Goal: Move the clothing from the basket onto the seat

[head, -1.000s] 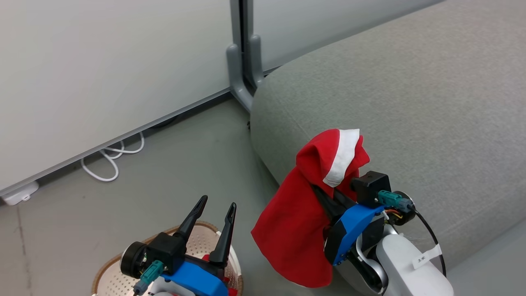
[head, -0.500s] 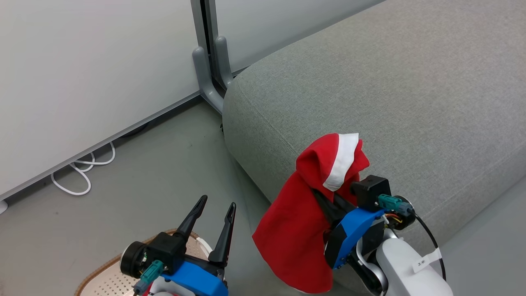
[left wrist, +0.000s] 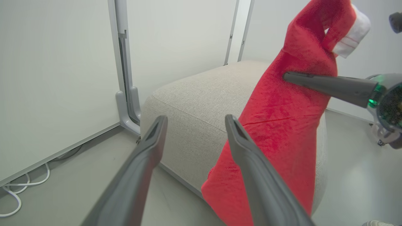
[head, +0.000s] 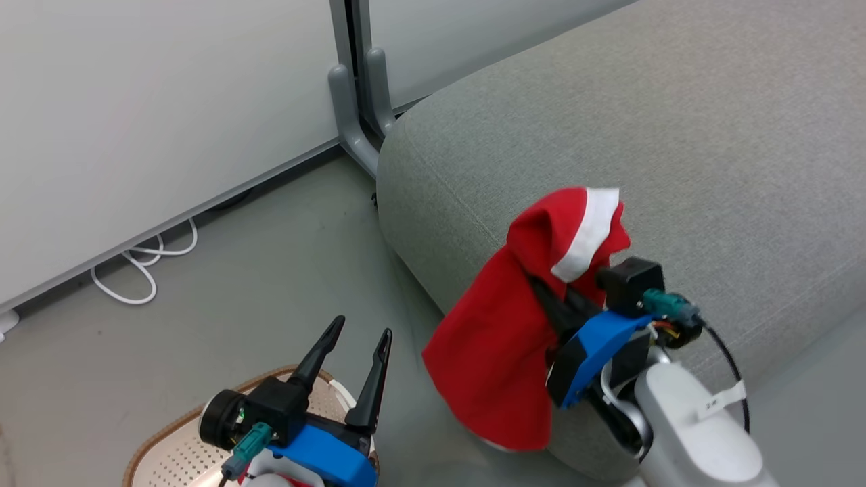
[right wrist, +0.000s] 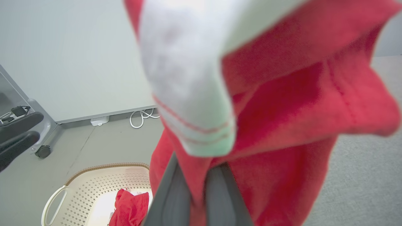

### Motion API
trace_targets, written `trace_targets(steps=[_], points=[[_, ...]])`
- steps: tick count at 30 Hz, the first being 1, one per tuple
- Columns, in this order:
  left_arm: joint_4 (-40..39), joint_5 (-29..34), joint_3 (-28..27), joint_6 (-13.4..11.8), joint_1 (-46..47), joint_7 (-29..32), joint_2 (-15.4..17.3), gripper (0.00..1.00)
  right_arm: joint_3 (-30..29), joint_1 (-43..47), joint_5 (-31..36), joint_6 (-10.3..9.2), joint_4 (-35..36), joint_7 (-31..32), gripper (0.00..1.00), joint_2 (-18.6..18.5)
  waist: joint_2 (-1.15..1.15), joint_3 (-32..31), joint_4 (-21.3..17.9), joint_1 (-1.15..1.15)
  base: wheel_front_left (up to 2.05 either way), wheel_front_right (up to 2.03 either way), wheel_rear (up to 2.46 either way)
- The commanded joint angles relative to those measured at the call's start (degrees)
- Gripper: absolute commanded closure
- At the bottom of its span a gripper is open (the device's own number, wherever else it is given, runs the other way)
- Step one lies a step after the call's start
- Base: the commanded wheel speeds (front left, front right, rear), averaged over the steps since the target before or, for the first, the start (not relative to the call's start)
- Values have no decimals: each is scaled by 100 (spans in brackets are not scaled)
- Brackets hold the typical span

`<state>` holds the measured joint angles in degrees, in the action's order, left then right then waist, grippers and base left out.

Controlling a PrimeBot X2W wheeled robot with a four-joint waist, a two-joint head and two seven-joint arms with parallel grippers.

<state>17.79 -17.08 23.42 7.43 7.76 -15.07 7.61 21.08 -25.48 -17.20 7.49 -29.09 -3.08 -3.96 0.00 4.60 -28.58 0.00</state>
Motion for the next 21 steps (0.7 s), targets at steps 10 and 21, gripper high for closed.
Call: trace_targets(steps=[10,21], points=[[-169,41,146,5,386,-15,223,0,-917,-1058,-25,1,78,204,100,-600,0,557,349,0,0,0,0],[-452,106,478,5,954,-16,450,0,-2594,-2359,-156,1,-27,303,100,-1506,0,1459,938,0,0,0,0]])
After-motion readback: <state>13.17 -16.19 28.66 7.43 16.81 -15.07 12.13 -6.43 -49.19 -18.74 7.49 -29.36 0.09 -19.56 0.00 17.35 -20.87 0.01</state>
